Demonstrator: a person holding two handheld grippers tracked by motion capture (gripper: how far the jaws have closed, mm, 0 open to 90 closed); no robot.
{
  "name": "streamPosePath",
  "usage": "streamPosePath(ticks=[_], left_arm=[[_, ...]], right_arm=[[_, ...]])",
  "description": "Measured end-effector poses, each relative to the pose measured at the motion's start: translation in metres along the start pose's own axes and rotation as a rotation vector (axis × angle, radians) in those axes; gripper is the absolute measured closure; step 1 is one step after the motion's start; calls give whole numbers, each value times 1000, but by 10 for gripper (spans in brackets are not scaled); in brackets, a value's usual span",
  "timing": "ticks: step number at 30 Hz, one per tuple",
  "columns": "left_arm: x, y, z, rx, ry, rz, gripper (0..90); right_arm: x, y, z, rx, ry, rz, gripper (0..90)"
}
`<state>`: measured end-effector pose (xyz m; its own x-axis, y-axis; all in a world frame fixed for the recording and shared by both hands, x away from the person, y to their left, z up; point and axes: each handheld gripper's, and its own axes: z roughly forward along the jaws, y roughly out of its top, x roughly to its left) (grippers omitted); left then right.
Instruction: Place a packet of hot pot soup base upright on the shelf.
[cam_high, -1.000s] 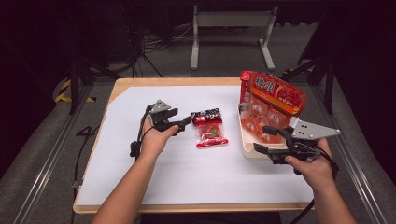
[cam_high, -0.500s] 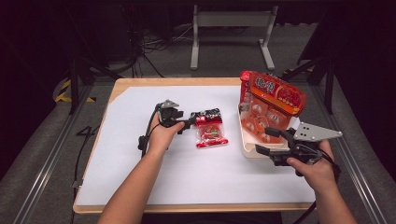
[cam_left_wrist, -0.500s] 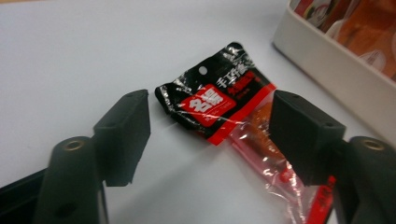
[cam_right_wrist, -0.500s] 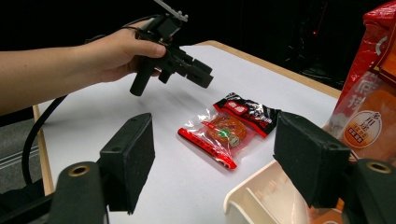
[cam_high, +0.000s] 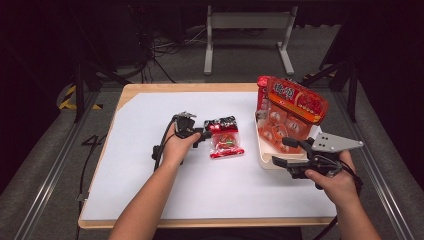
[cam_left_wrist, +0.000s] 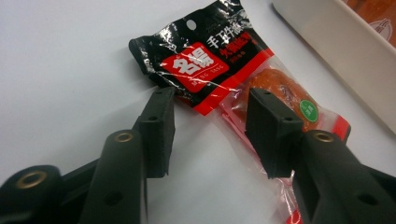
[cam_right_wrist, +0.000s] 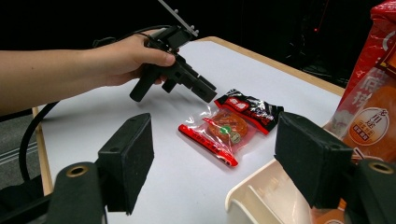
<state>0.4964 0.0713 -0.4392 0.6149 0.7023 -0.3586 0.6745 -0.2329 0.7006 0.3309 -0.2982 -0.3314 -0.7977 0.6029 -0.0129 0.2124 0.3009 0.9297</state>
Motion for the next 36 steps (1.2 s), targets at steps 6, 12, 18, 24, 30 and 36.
streamPosePath(ticks=[6,12,18,24,30,36], left_arm=[[-5,-2,5,41,-14,0,603],[-7,-2,9,53,-24,-26,644],[-9,-4,13,72,-41,-45,692],[-10,-5,17,68,-64,-66,784],[-15,-5,19,61,-61,-29,900],[-18,-4,14,31,-53,-4,900]], right_arm=[[-1,0,-1,0,-3,3,287],[-1,0,0,-1,-1,2,283],[-3,0,-1,-2,-14,12,282],[-2,-1,0,5,-20,5,282],[-2,-1,1,7,-20,5,282],[-2,-2,2,11,-21,4,282]])
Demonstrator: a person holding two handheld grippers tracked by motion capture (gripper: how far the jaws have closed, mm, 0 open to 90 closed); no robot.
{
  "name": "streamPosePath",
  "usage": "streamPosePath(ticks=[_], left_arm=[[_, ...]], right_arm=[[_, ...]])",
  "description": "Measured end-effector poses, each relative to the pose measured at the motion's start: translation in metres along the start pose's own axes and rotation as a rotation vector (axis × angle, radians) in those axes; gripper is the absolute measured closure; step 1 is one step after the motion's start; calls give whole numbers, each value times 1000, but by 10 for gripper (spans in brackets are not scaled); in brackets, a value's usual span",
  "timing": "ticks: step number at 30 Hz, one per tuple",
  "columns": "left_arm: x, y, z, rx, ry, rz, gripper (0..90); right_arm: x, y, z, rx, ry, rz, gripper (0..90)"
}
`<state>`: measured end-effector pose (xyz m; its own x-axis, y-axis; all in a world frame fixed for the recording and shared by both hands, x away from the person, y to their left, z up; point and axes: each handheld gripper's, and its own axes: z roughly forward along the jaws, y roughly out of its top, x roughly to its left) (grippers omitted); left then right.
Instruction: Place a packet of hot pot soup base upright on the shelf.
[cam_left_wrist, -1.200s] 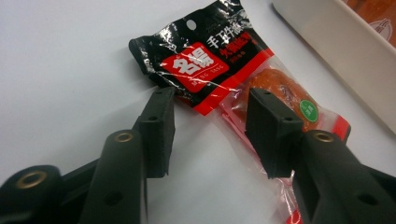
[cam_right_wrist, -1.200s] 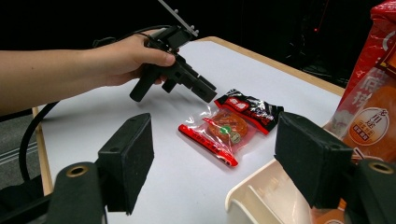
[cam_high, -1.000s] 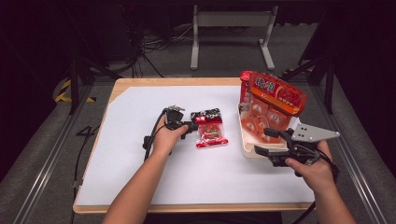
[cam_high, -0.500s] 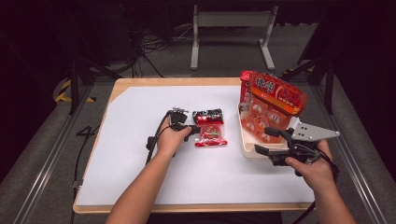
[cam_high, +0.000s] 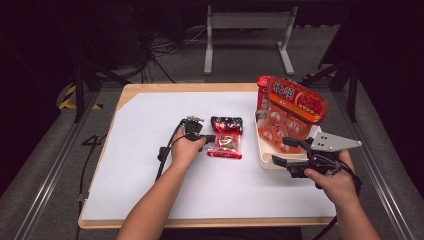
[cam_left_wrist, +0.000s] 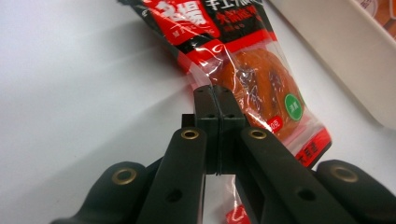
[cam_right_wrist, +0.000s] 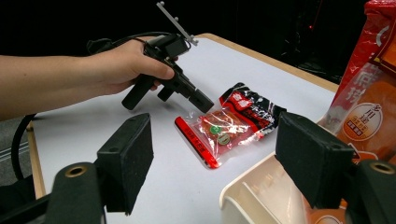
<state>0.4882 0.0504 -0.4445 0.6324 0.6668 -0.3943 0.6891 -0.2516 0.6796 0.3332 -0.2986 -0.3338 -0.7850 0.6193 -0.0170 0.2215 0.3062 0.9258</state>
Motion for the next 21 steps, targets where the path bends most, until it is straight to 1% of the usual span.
streamPosePath(ticks=[2,4,6,7,8,10,11,13,14,17,19,21], left_arm=[[-2,1,-4,-23,-7,19,900],[-6,3,-8,-62,-17,27,900],[-9,5,-12,-89,-20,49,900],[-12,5,-14,-105,-28,51,900],[-13,6,-15,-114,-27,62,900],[-19,6,-20,-142,-38,79,900],[-21,6,-22,-157,-38,95,900],[-26,6,-24,-166,-43,108,900],[-27,6,-25,-170,-39,125,900],[-31,5,-24,-169,-49,135,900],[-32,5,-24,-161,-41,143,900],[-32,5,-25,-165,-39,151,900]], right_arm=[[-1,0,0,-2,-2,4,282],[-2,0,-1,-1,-4,3,282],[-2,0,0,-1,-4,3,282],[-2,0,0,-2,-4,3,283],[-2,0,0,-3,-4,2,283],[-2,0,0,-4,-3,2,283],[-2,0,0,-4,-3,2,283],[-2,0,1,-3,-2,3,283],[-3,0,2,-2,0,6,282],[-3,-1,3,0,4,8,283],[-3,0,5,0,5,8,283],[-3,0,5,1,8,5,283]])
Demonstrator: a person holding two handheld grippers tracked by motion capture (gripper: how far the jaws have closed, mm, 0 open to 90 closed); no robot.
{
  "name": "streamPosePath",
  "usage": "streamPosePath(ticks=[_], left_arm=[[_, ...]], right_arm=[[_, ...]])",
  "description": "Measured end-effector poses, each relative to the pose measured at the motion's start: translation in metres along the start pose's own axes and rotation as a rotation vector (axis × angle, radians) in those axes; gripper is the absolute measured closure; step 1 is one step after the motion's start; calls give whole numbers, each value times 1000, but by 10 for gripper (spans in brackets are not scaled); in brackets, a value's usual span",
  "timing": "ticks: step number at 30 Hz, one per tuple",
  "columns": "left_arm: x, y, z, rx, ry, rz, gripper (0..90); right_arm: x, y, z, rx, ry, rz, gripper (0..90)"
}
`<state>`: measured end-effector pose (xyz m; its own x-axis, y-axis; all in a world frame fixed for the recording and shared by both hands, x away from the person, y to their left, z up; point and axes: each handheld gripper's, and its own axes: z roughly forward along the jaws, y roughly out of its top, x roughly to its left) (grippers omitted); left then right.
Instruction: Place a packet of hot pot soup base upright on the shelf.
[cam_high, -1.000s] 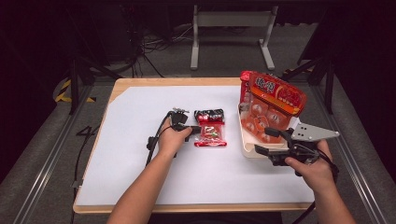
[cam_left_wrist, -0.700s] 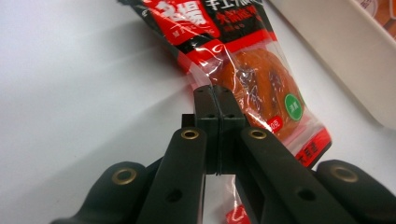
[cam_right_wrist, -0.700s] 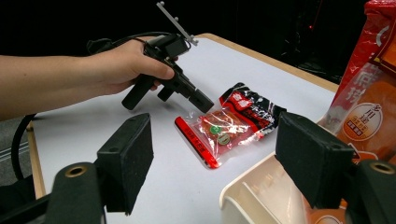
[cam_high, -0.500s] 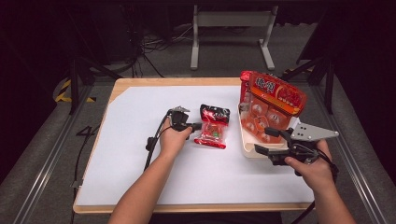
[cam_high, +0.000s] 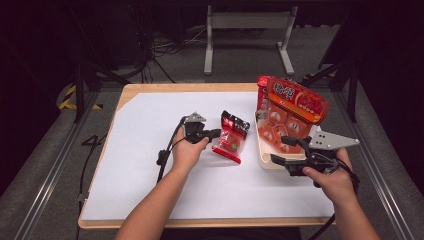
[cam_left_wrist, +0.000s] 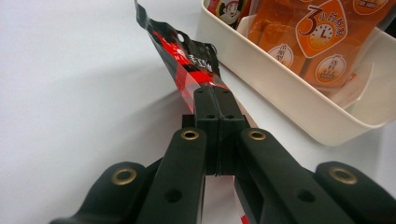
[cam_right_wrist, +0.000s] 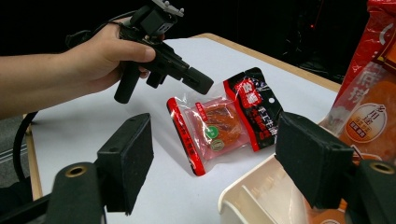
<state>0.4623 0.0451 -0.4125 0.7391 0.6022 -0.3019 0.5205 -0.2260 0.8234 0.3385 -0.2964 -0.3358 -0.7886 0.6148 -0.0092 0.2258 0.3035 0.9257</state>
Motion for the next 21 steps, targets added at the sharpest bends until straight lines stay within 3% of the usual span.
streamPosePath(ticks=[9,13,21], left_arm=[[-12,2,-9,-38,-25,57,900],[-22,2,-12,-51,-20,143,900],[-41,-3,-22,-83,-39,251,900]], right_arm=[[-1,-3,5,15,6,6,283],[0,-4,10,24,12,7,283],[-1,-2,17,34,17,7,282]])
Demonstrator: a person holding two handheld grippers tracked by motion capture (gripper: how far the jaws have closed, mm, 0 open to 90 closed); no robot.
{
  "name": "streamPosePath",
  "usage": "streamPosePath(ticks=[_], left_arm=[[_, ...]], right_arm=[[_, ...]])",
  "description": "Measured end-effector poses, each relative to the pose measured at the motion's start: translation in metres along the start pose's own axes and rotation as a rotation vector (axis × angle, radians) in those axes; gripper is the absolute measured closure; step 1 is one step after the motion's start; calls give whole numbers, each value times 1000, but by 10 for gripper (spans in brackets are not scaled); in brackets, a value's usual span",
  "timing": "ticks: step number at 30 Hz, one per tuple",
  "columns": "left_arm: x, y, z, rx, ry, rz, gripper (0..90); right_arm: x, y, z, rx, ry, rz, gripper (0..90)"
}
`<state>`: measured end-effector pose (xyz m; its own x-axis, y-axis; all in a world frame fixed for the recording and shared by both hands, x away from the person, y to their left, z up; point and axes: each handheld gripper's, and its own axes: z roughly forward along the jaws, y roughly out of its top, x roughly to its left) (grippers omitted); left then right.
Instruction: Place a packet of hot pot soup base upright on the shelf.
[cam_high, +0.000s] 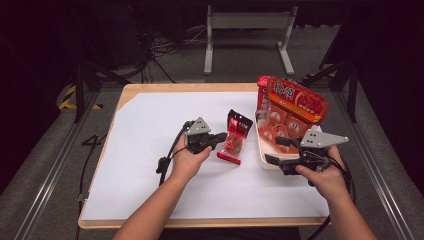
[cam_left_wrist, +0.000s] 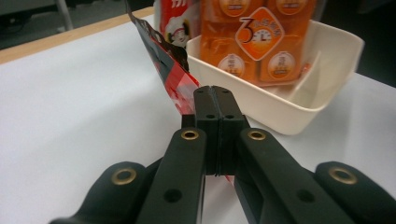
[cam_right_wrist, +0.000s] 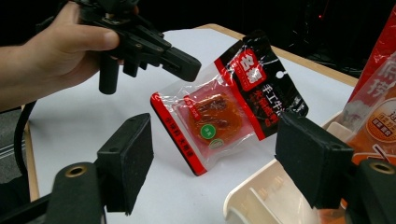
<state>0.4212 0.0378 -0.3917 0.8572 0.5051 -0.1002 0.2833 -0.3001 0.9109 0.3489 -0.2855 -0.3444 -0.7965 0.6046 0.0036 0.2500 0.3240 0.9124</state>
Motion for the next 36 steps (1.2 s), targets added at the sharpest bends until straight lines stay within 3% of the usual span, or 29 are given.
streamPosePath(ticks=[11,15,21,26,34,36], left_arm=[[-19,-3,-11,-6,-19,94,900],[-24,-4,-14,-5,-26,129,900],[-26,-6,-17,-3,-33,145,900],[-28,-7,-19,0,-39,163,900],[-32,-11,-24,16,-57,217,900],[-32,-11,-25,18,-56,223,900]], right_arm=[[-17,4,27,55,-51,33,269],[-27,5,36,87,-67,45,311],[-37,6,44,124,-86,35,341],[-41,8,47,120,-107,31,312],[-40,12,55,125,-74,-18,283],[-41,14,59,138,-42,-12,267]])
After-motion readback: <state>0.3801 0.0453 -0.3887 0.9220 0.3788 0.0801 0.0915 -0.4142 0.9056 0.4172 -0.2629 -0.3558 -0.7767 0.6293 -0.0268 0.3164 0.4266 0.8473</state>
